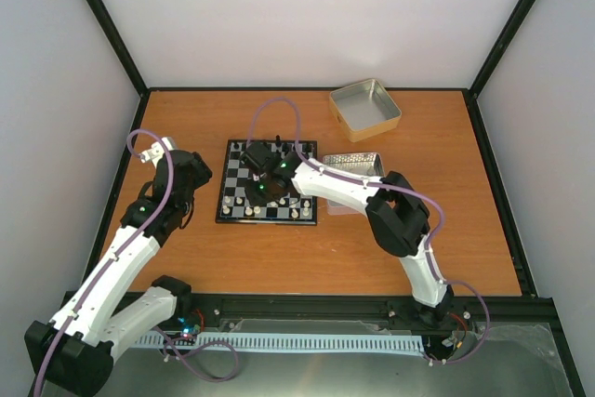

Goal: Set up the chess pieces on the board
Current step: Adjust the chess piece on the chessboard.

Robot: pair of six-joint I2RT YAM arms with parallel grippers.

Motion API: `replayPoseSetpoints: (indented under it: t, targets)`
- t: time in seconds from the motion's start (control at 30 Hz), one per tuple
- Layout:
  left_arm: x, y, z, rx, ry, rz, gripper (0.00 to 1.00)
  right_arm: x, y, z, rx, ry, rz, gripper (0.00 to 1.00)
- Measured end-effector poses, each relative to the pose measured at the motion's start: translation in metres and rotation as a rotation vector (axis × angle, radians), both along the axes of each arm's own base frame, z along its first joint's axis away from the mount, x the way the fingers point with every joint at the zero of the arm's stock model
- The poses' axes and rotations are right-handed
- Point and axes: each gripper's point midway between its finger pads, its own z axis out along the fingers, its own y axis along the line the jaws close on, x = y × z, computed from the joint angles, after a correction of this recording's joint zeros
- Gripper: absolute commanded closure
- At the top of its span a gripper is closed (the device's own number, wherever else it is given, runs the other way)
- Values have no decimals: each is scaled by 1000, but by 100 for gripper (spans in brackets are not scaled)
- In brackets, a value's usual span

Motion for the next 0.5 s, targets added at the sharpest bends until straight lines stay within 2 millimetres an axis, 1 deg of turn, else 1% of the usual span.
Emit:
replayPoseSetpoints:
  t: [0.13, 0.37, 0.5]
  targets:
    - [0, 0, 0, 0, 0, 0, 31, 1, 3, -9, -16, 8, 9, 75]
    - [0, 0, 0, 0, 0, 0, 31, -3, -1, -21, -54, 32, 15, 79]
    - [0, 0, 0, 0, 0, 0, 31, -3, -1, -21, -56, 34, 17, 81]
